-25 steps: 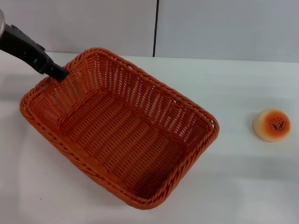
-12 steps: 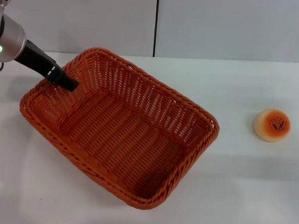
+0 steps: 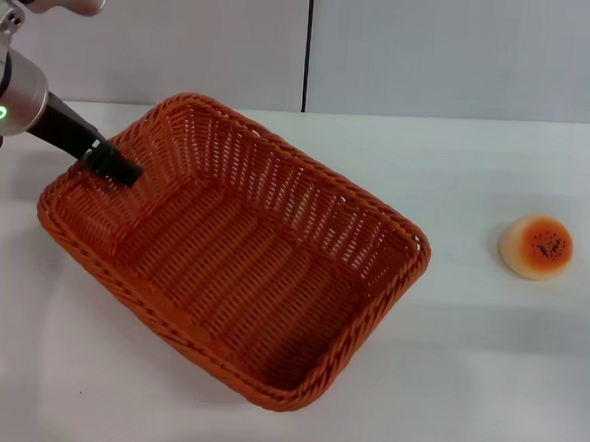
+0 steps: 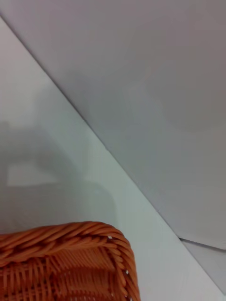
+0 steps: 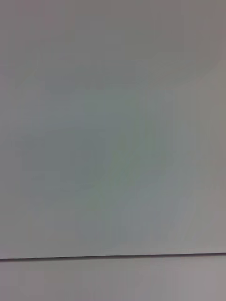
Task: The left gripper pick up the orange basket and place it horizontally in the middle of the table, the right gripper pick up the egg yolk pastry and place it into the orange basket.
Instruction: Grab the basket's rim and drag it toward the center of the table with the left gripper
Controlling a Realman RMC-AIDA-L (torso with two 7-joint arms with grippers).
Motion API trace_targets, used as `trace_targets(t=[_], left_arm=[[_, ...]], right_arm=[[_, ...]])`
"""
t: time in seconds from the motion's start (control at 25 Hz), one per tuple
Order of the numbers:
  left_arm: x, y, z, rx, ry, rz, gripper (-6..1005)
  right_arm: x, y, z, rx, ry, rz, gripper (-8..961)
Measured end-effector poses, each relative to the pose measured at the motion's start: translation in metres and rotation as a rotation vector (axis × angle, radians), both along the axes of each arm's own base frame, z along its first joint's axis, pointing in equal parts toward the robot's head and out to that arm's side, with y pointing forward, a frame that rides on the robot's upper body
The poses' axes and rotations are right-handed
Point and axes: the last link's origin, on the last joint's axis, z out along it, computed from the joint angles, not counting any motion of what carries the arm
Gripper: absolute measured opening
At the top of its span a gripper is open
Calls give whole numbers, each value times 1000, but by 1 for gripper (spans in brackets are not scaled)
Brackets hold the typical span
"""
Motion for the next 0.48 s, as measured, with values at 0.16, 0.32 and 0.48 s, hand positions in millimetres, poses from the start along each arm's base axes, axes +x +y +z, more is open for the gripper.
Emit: trace_targets(t=[0.16, 0.32, 0.48], left_arm=[[2, 0, -2, -21, 19, -16, 777], [7, -1, -6, -53, 31, -37, 692], [13, -1, -10, -90, 32, -36, 525]], right_arm=[[0, 2, 0, -5, 0, -3, 682], [0, 3, -1, -8, 0, -4, 682], [0, 3, -1, -9, 1, -5, 682]])
